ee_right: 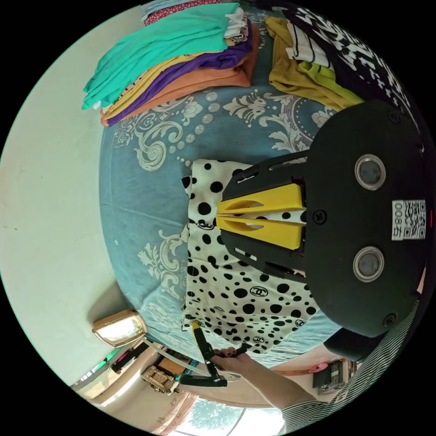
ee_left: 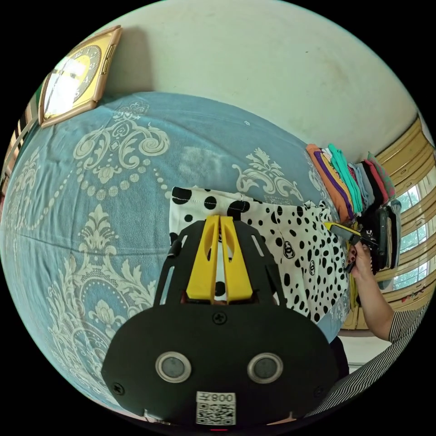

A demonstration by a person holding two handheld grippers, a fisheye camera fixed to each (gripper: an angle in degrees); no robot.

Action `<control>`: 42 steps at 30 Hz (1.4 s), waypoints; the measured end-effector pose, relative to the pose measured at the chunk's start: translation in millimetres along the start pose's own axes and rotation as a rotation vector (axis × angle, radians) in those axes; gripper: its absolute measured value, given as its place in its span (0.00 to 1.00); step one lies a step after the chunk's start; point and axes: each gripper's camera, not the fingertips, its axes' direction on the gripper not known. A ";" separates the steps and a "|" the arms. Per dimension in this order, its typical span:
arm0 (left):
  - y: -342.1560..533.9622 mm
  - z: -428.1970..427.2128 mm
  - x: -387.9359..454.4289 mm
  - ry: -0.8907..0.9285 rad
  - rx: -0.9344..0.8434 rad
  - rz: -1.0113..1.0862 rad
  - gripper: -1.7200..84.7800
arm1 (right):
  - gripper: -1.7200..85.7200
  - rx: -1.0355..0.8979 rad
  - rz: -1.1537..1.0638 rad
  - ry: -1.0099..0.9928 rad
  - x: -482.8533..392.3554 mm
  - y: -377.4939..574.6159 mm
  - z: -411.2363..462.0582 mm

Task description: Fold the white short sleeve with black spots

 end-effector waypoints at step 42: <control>262.6 -89.7 -19.6 0.146 -0.105 -0.127 0.03 | 0.05 -0.082 0.192 -0.289 123.8 243.6 -107.7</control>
